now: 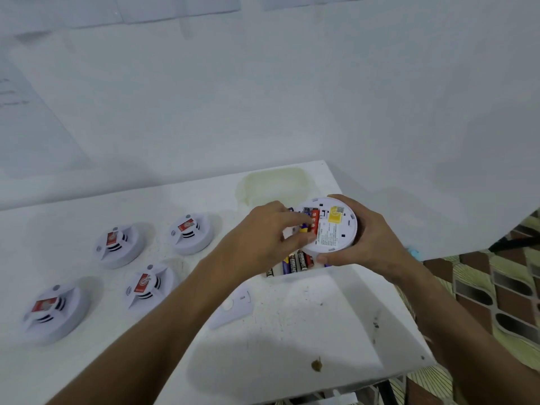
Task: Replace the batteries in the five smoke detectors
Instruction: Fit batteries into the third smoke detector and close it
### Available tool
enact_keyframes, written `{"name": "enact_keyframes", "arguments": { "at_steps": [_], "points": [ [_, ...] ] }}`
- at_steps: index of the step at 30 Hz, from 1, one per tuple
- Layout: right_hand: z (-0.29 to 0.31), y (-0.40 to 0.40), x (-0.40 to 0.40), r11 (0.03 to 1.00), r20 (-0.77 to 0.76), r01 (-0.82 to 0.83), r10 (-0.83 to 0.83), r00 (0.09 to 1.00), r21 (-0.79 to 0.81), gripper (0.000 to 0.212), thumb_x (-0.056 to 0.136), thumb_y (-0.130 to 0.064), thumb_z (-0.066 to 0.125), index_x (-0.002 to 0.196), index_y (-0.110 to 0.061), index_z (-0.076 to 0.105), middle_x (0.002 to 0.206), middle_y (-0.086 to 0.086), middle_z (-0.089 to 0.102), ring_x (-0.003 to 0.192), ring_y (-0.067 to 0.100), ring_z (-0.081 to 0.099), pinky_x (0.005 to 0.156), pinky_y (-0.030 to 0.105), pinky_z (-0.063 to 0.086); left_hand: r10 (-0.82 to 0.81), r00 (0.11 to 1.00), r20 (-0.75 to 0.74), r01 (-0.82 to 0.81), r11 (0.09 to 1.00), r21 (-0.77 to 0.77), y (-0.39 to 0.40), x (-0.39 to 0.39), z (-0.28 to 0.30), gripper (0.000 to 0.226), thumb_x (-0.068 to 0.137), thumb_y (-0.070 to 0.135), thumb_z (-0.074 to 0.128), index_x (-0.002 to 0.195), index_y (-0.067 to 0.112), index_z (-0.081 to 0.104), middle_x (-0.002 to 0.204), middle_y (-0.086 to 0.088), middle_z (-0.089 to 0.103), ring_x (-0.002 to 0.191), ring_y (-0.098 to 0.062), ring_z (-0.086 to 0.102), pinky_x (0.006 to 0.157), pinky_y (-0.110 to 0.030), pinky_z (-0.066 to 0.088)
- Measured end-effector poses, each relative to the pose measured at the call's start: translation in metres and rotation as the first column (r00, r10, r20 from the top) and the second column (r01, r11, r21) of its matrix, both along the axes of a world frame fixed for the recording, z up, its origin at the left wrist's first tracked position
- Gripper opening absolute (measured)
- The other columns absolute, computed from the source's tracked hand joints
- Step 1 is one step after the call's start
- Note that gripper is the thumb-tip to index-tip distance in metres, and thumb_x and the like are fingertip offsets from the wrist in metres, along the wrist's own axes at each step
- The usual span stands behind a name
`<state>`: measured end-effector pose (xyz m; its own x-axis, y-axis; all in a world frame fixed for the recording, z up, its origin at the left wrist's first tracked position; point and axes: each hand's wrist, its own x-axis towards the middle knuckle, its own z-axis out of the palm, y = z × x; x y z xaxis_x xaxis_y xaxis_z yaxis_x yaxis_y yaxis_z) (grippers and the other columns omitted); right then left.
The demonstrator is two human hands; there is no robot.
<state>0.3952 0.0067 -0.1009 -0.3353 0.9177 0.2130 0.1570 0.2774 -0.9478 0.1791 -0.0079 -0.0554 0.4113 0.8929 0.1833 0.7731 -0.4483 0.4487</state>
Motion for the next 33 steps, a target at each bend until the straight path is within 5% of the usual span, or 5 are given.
{"name": "enact_keyframes", "arguments": {
  "at_steps": [9,13,16,24,33],
  "points": [
    [-0.007,0.023,0.018,0.999,0.03,0.045,-0.045,0.999,-0.023,0.088,0.052,-0.007,0.096,0.13,-0.024,0.058,0.116,-0.006,0.069,0.112,0.014,0.064,0.088,0.032,0.059,0.311,0.895,0.32,-0.286,0.95,-0.123,0.027,0.004,0.009,0.016,0.091,0.019,0.062,0.095,0.013,0.076,0.069,0.0,0.073,0.061,-0.025,0.068,0.06,-0.039,0.058],
    [-0.009,0.029,0.027,0.997,0.015,0.059,-0.059,0.998,-0.044,0.085,0.053,-0.004,0.095,0.127,-0.026,0.06,0.117,-0.005,0.069,0.112,0.014,0.065,0.089,0.031,0.058,0.478,0.878,0.008,-0.476,0.876,-0.079,0.068,-0.016,-0.015,0.02,0.091,0.031,0.062,0.089,0.013,0.07,0.079,-0.003,0.073,0.053,-0.012,0.059,0.05,-0.021,0.046],
    [-0.011,0.032,0.028,0.997,0.017,0.055,-0.054,0.998,-0.057,0.086,0.052,-0.004,0.095,0.128,-0.026,0.059,0.117,-0.006,0.069,0.112,0.013,0.064,0.088,0.03,0.058,0.474,0.855,-0.21,-0.504,0.855,-0.126,0.085,-0.015,-0.036,0.022,0.09,0.029,0.064,0.088,0.009,0.073,0.083,-0.007,0.073,0.067,-0.02,0.064,0.061,-0.026,0.05],
    [-0.014,0.035,0.022,0.998,0.033,0.027,-0.025,0.999,-0.062,0.088,0.049,-0.021,0.093,0.129,-0.028,0.058,0.116,-0.013,0.069,0.112,0.008,0.063,0.081,0.019,0.056,0.407,0.838,-0.363,-0.473,0.874,-0.114,0.095,-0.007,-0.048,0.018,0.09,0.03,0.065,0.088,0.014,0.073,0.084,-0.004,0.07,0.075,-0.024,0.065,0.063,-0.026,0.043],
    [-0.012,0.033,0.017,0.998,0.032,0.017,-0.015,0.999,-0.067,0.089,0.049,-0.02,0.094,0.129,-0.031,0.056,0.117,-0.017,0.068,0.113,0.004,0.062,0.082,0.018,0.056,0.464,0.886,-0.026,-0.464,0.883,-0.066,0.076,-0.014,-0.043,0.036,0.091,0.043,0.062,0.122,0.024,0.064,0.109,0.004,0.069,0.089,-0.013,0.062,0.08,-0.028,0.047]
  ]
}}
